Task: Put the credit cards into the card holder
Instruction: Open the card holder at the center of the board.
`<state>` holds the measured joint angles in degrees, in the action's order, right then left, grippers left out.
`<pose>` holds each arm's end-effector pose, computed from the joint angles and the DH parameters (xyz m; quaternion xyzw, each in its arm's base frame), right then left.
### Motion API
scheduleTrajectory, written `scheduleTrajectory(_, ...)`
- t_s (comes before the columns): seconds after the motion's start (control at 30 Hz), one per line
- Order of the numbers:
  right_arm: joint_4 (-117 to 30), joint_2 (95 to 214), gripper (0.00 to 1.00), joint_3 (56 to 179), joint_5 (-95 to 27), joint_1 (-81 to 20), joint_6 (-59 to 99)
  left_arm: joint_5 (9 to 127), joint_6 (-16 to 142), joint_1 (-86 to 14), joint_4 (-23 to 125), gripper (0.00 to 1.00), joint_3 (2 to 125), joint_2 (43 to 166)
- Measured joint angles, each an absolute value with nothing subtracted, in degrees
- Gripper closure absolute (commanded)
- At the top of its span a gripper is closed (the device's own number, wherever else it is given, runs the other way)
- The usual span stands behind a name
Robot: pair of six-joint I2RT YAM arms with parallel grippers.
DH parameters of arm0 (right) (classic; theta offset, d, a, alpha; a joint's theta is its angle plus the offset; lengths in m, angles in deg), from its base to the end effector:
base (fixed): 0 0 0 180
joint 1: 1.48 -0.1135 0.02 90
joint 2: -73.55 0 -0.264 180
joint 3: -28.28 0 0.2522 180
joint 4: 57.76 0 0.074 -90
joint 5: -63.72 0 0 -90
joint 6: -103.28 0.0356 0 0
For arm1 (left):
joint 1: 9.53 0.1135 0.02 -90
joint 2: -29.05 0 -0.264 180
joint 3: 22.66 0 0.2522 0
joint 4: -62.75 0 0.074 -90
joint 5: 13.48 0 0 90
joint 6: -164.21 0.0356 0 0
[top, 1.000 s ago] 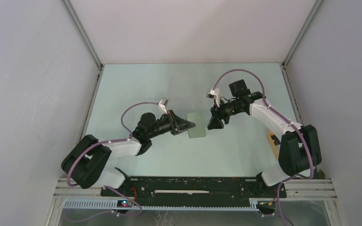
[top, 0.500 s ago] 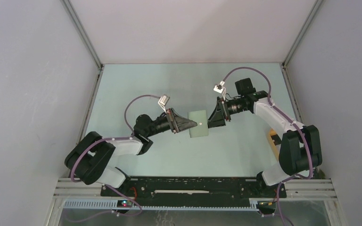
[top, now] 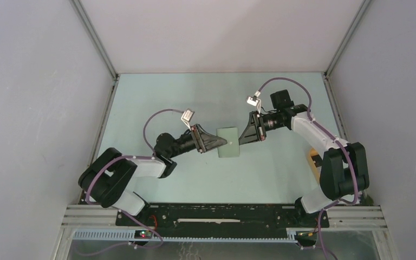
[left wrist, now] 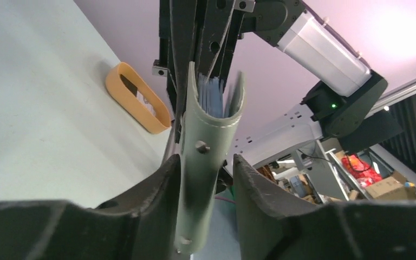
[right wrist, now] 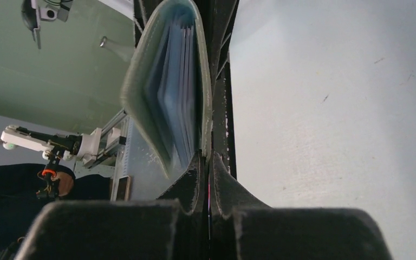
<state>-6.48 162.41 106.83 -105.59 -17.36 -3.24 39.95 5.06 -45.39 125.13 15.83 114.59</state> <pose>0.2802 0.1161 0.2614 -0.3586 0.6730 0.6176 0.1924 0.2066 -0.1755 0.2192 0.0741 0.6232 -0.7148 0.3086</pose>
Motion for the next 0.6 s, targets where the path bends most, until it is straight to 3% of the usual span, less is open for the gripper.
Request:
scheduleTrajectory(0.27,-6.59,162.39,1.0,106.83,-96.96,-16.81,-2.56,48.25,6.4,-40.19,120.58,0.37,6.37,107.59)
scheduleTrajectory(0.4,-6.53,162.37,1.0,106.83,-89.07,-17.84,-2.21,55.57,12.21,-36.32,105.72,0.3,3.88,94.06)
scheduleTrajectory(0.6,-7.01,164.42,1.0,106.83,-81.59,-21.54,-0.2,62.96,21.92,-36.28,85.3,0.3,4.07,76.12)
